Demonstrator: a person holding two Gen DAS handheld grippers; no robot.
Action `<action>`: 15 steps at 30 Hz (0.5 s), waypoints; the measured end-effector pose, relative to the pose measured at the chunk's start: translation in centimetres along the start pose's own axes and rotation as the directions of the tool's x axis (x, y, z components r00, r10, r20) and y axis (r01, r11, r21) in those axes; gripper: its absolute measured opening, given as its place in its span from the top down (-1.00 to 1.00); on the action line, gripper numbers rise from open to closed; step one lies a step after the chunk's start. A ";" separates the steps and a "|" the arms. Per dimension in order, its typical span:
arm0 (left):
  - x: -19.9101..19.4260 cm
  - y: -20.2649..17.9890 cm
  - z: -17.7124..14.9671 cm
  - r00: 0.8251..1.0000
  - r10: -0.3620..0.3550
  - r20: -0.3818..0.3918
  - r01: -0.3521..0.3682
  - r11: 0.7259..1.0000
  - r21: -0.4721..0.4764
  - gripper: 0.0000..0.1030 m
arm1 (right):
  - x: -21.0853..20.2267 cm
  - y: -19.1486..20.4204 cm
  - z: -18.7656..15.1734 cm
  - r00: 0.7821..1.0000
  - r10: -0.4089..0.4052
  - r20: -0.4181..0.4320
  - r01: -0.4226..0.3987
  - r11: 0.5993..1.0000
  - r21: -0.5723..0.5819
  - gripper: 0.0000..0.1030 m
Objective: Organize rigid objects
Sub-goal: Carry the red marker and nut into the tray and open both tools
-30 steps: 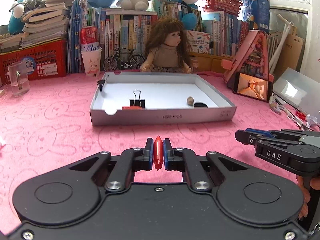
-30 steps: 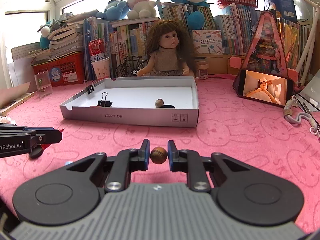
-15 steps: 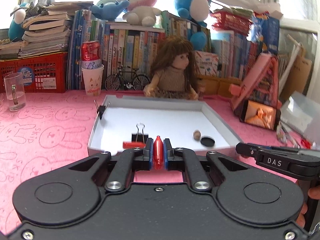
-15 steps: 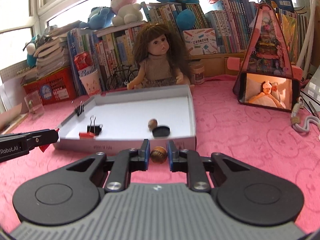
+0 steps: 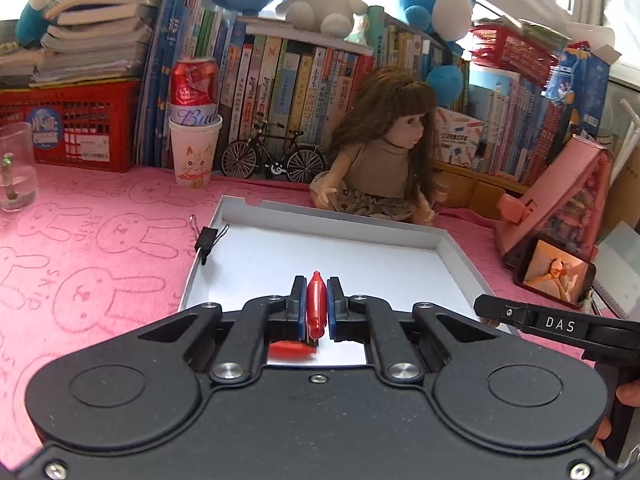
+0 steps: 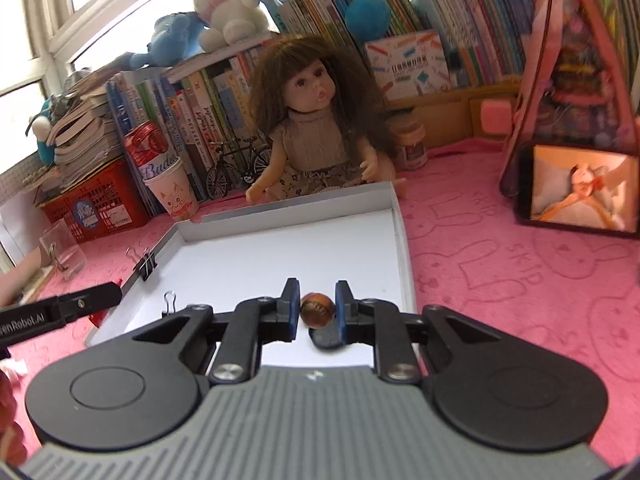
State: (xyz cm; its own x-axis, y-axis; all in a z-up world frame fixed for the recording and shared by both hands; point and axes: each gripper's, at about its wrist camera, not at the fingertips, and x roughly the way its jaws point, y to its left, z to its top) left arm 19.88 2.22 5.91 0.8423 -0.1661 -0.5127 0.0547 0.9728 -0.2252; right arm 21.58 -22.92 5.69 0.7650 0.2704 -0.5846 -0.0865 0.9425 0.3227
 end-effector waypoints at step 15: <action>8.3 1.0 1.8 0.995 0.033 -0.094 -0.035 0.999 -0.016 0.81 | 5.9 -1.0 2.4 0.995 -0.006 -0.100 0.012 0.999 0.052 0.57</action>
State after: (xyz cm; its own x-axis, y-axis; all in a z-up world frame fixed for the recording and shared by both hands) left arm 27.94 2.15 2.90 0.7896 -0.1484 -0.5954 0.0169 0.9752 -0.2207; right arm 27.75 -22.75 3.71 0.6981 0.2826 -0.6579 -0.0443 0.9341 0.3542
